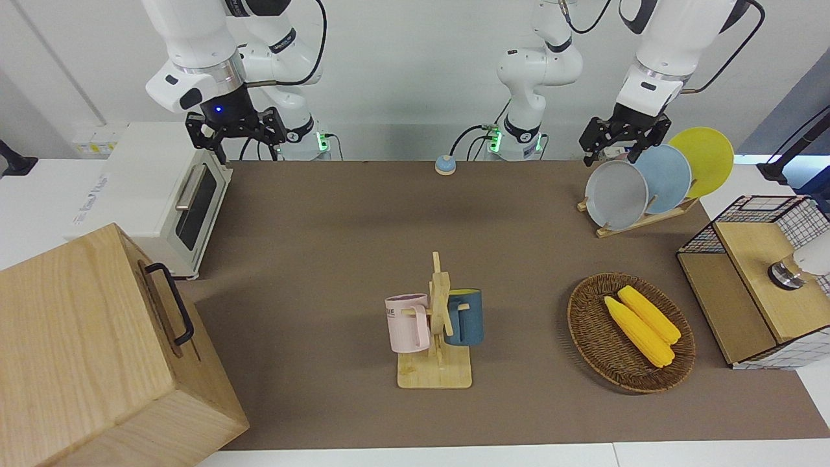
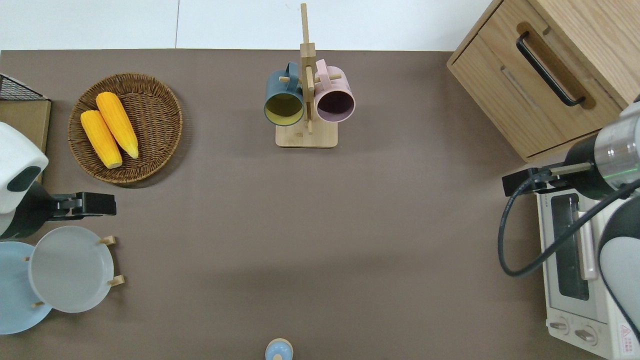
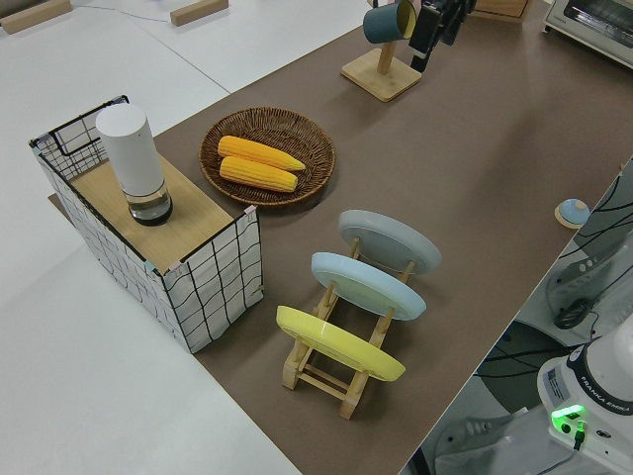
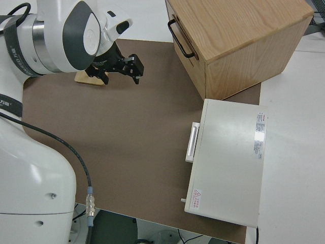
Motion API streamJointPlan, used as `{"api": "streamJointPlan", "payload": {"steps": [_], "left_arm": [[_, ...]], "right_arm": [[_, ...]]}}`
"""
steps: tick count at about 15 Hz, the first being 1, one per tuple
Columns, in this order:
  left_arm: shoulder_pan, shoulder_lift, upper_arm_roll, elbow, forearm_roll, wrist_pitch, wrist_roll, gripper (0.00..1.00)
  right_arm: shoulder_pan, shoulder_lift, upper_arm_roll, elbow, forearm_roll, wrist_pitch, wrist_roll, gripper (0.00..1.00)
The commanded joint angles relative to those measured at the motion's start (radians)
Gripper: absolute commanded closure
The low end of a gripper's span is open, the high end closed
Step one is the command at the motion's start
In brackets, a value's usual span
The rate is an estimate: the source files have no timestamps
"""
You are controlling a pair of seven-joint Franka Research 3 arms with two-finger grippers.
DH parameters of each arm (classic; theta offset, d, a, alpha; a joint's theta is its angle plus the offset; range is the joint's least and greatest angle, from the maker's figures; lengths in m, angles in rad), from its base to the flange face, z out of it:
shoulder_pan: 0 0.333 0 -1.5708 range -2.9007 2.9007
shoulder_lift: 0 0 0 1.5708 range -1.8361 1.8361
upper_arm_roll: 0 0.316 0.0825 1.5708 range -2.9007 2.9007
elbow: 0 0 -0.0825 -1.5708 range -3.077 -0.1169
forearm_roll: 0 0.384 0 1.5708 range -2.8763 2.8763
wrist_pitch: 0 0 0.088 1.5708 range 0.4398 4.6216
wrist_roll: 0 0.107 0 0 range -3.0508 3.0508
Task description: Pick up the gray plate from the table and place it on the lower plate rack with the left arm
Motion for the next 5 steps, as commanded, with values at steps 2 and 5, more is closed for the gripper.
{"api": "streamJointPlan", "payload": {"steps": [2,5], "left_arm": [[0.004,-0.03,0.004,-0.037,-0.016,0.016,0.022,0.0],[0.004,-0.036,0.005,-0.037,-0.015,0.005,0.022,0.0]], "right_arm": [[-0.019,-0.001,0.018,0.009,-0.002,-0.014,0.013,0.017],[-0.019,-0.003,0.018,0.009,-0.002,-0.014,0.013,0.017]]}}
